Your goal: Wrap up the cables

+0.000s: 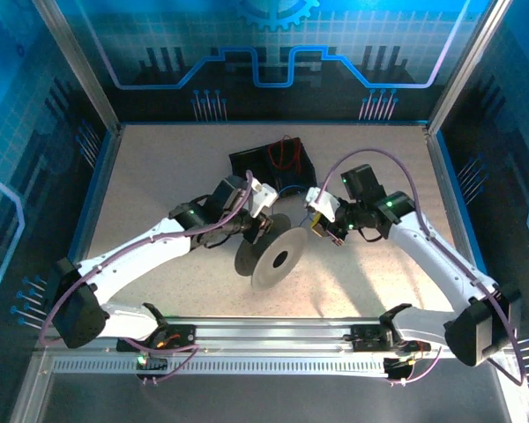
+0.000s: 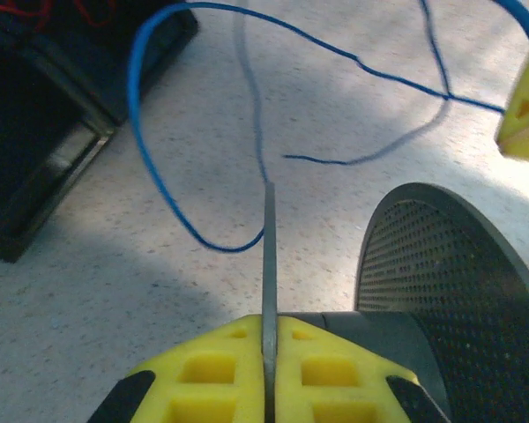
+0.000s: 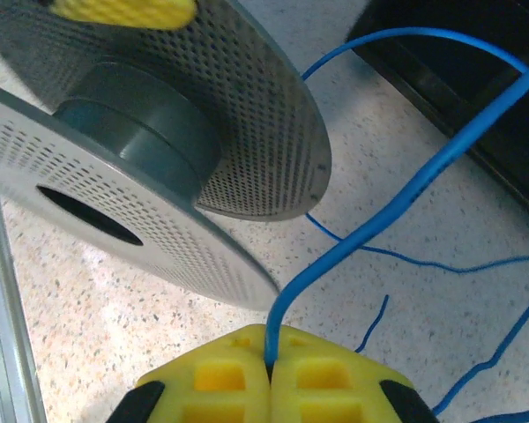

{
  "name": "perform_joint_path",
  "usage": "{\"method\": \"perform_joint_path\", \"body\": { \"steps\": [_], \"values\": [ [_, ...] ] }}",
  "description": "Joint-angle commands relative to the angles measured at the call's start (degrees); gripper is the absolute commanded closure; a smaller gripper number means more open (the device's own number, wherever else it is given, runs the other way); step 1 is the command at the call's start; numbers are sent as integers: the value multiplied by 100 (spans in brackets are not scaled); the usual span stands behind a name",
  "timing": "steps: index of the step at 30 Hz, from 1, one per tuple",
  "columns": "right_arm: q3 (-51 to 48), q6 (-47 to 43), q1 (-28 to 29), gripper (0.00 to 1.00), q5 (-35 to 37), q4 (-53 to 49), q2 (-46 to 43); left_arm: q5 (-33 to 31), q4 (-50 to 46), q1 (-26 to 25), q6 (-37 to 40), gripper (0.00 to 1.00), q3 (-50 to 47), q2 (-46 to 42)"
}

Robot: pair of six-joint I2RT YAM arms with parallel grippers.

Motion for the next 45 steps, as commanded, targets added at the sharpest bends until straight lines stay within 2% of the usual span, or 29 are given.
{"method": "perform_joint_path", "body": {
  "steps": [1, 5, 9, 10, 11, 15, 18, 23, 27, 34, 39, 41, 43, 45],
  "values": [
    [-361, 1039, 181, 100, 597, 598, -326, -1786, -55, -323, -1077, 100, 380, -28],
    [-622, 1205, 499, 100, 868, 806, -798, -2840, -261, -581, -1678, 100, 554, 124],
    [-859, 1523, 747, 100, 1015, 1094, -1296, -3499, -529, -758, -2025, 99, 905, 422],
    [-976, 1574, 827, 100, 1019, 1141, -1373, -3542, -617, -758, -2168, 95, 996, 516],
    [-1069, 1621, 910, 100, 1066, 1174, -1441, -3602, -729, -758, -2377, 85, 1088, 599],
    [-1381, 2008, 1408, 100, 1335, 1443, -1556, -3238, -659, -750, -2798, 60, 1101, 871],
    [-1582, 2228, 1919, 100, 1790, 1638, -1509, -2947, -497, -737, -3028, 50, 964, 903],
    [-1655, 2953, 2420, 100, 2645, 1634, -1415, -2331, -372, -579, -3339, 46, 756, 658],
    [-1716, 3470, 2469, 100, 3165, 1481, -1531, -1975, -334, -563, -3447, 46, 538, 446],
    [-1736, 4097, 2096, 100, 3968, 994, -1871, -2139, -963, -597, -3597, 49, 364, 593],
    [-1593, 4685, 1779, 100, 4551, 636, -1896, -2417, -1358, -643, -3569, 45, 297, 551],
    [-1492, 4848, 1781, 100, 4663, 509, -1772, -2546, -1591, -652, -3550, 39, 312, 521],
    [-1473, 4905, 1794, 100, 4589, 522, -1714, -2651, -1768, -661, -3520, 29, 292, 414],
    [-1583, 4907, 1792, 100, 4464, 713, -1776, -2709, -1856, -661, -3438, 3, 264, 255]
  ]
}}
